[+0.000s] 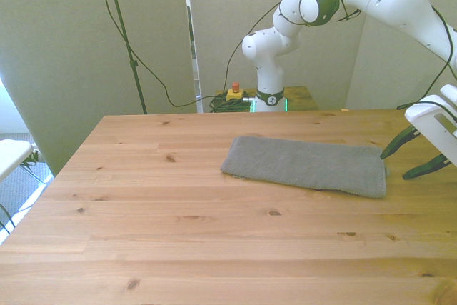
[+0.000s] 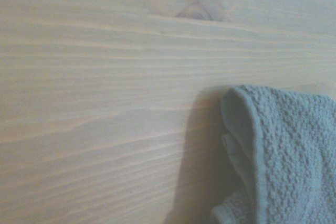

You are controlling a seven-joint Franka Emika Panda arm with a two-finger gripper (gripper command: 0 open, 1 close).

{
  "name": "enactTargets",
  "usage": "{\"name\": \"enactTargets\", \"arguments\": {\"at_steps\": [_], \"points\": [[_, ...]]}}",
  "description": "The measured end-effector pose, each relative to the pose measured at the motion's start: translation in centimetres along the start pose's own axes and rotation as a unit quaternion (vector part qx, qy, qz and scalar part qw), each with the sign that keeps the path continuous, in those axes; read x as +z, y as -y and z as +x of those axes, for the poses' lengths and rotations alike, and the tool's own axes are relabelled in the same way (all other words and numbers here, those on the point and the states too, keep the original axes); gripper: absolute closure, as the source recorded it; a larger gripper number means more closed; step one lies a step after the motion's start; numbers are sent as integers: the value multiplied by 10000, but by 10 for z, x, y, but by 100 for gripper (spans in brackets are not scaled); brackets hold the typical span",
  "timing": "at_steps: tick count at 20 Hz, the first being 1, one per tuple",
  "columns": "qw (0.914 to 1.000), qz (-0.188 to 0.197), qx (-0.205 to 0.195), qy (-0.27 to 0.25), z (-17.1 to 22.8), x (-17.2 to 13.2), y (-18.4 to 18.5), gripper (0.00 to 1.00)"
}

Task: Fold the towel

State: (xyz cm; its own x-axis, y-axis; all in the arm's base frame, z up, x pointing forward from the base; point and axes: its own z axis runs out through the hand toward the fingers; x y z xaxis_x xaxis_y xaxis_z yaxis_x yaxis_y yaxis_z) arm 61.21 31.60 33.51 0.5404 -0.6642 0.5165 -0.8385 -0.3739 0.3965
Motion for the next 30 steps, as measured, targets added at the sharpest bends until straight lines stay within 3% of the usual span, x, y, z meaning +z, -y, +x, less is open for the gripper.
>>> {"name": "enactTargets", "arguments": {"at_steps": [15, 30], "points": [[9995, -132, -276, -14, 3, 30, -23, 100], [9986, -5, -523, -32, -10, 36, -43, 100]]}}
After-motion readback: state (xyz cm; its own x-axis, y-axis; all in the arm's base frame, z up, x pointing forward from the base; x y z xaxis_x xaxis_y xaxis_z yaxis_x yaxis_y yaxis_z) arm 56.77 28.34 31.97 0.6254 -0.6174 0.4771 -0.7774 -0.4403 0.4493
